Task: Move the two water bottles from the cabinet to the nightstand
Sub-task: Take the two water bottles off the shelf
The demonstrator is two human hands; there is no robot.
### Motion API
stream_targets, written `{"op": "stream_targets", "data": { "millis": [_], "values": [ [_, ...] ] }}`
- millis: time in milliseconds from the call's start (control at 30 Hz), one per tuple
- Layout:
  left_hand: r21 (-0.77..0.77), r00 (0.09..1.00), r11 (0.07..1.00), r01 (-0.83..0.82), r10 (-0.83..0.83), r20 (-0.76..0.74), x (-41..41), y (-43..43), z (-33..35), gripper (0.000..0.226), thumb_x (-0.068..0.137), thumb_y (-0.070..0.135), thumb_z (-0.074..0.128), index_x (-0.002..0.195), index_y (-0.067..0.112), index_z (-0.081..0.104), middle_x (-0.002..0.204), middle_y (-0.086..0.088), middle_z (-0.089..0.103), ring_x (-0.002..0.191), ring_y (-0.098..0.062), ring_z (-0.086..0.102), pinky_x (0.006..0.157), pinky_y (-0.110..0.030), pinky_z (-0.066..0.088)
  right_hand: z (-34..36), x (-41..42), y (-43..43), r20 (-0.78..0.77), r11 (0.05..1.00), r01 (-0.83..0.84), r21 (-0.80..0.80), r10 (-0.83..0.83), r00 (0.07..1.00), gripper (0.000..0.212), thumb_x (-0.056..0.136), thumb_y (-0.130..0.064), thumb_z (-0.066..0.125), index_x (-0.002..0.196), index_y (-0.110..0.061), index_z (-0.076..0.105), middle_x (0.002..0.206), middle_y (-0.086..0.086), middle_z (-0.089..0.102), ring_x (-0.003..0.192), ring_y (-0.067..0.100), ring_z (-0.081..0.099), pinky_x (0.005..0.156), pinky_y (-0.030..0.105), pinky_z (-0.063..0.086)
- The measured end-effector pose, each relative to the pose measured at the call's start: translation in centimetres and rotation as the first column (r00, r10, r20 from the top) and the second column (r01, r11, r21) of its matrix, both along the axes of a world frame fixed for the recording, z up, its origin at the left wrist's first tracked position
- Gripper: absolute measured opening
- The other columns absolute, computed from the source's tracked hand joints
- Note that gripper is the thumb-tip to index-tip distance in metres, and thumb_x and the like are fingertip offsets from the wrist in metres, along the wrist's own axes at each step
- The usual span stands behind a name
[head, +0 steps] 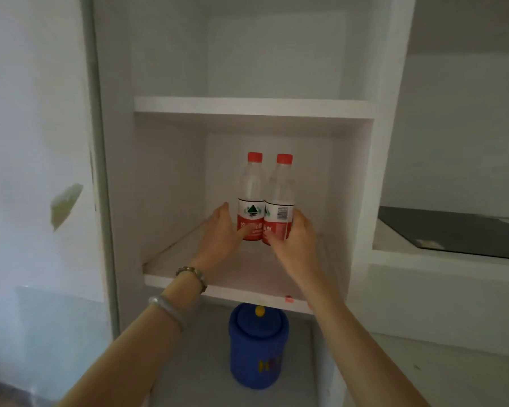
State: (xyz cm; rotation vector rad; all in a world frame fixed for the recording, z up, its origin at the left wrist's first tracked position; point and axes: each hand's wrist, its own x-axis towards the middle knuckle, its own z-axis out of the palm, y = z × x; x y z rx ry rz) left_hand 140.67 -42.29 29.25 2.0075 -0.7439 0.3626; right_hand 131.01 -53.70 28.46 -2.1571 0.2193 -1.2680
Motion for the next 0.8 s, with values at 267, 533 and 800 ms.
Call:
{"op": "stream_targets", "data": {
  "millis": [267,533,800],
  "values": [
    [-0.188,0.939,0.941,0.280,-0.309,-0.151,2.6,-2.2,0.0,0.069,0.076,0.019,0.074,0.131,0.007,0.033,0.110,0.004,0.050,0.099,-0.009,0.052,0.068,-0.005,0.043,-0.7,3.8,-2.2,-0.094,0.967,-0.011,0.255,0.036,0.995,0.063,0.064,-0.027,0.080,0.114,-0.009,0.046,0.103,0.005,0.061,0.089,0.018,0.060,0.063,0.025,0.050],
    [-0.154,0.969,0.969,0.194,-0.213,-0.123,3.7,-2.8,-0.6,0.056,0.072,0.029,0.077,0.110,0.009,0.041,0.108,-0.003,0.057,0.092,-0.012,0.056,0.072,-0.021,0.044,-0.5,3.5,-2.5,-0.141,0.953,-0.040,0.299,0.086,0.986,0.059,0.064,-0.020,0.082,0.109,-0.009,0.044,0.099,0.001,0.058,0.083,0.013,0.056,0.058,0.017,0.041],
    [-0.192,0.983,0.966,0.173,-0.180,-0.021,1.8,-0.6,-0.1,0.048,0.072,0.026,0.076,0.103,0.016,0.040,0.109,-0.004,0.058,0.093,-0.014,0.059,0.076,-0.028,0.049,-0.2,1.7,-1.0,-0.142,0.959,-0.029,0.283,0.072,0.987,0.065,0.061,-0.026,0.083,0.113,-0.012,0.045,0.098,-0.001,0.060,0.082,0.012,0.058,0.064,0.025,0.047]
  ]
}}
